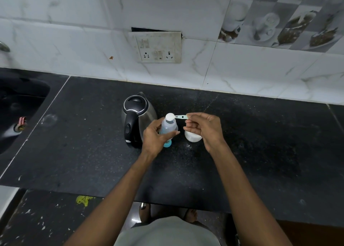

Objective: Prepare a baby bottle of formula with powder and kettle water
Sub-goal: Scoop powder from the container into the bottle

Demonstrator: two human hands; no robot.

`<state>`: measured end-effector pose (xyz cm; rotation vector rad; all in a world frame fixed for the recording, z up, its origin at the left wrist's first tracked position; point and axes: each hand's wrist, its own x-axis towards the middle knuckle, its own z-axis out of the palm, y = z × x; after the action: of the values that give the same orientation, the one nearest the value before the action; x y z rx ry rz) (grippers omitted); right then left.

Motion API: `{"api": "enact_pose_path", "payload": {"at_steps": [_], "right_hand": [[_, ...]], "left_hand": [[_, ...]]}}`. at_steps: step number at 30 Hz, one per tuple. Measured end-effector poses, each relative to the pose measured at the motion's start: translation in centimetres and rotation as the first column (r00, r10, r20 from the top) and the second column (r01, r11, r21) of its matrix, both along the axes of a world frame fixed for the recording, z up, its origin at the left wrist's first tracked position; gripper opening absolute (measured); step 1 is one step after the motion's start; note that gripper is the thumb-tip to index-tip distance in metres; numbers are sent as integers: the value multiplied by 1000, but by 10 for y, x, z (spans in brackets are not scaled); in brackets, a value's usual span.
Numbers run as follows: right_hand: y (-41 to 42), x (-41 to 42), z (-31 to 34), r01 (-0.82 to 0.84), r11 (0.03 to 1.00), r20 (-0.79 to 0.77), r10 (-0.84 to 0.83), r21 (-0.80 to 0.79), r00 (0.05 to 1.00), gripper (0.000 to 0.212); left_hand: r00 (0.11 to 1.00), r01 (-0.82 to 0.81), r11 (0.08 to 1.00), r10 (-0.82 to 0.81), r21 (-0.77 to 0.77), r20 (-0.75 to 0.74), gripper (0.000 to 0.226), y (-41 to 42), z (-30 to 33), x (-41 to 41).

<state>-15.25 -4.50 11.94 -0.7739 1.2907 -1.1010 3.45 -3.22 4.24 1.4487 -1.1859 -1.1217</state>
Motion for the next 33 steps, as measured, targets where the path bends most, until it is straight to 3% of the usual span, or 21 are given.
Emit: {"api": "enact_pose_path", "payload": {"at_steps": [8, 22, 30, 33], "right_hand": [[2, -3, -2, -26, 1000, -74, 25, -16, 997, 13], [4, -5, 1, -171, 953, -339, 79, -250, 938, 17], [14, -9, -5, -418, 778, -700, -39, -469, 713, 22], [19, -10, -5, -508, 705, -770, -87, -495, 632, 24]], "left_hand": [[999, 9, 1000, -8, -20, 43, 60, 0, 0, 0], [999, -6, 1000, 6, -12, 50, 66, -5, -6, -4], [999, 8, 1000, -8, -3, 31, 65, -4, -10, -4], [1000, 8, 1000, -8, 6, 23, 61, -5, -11, -5]]}}
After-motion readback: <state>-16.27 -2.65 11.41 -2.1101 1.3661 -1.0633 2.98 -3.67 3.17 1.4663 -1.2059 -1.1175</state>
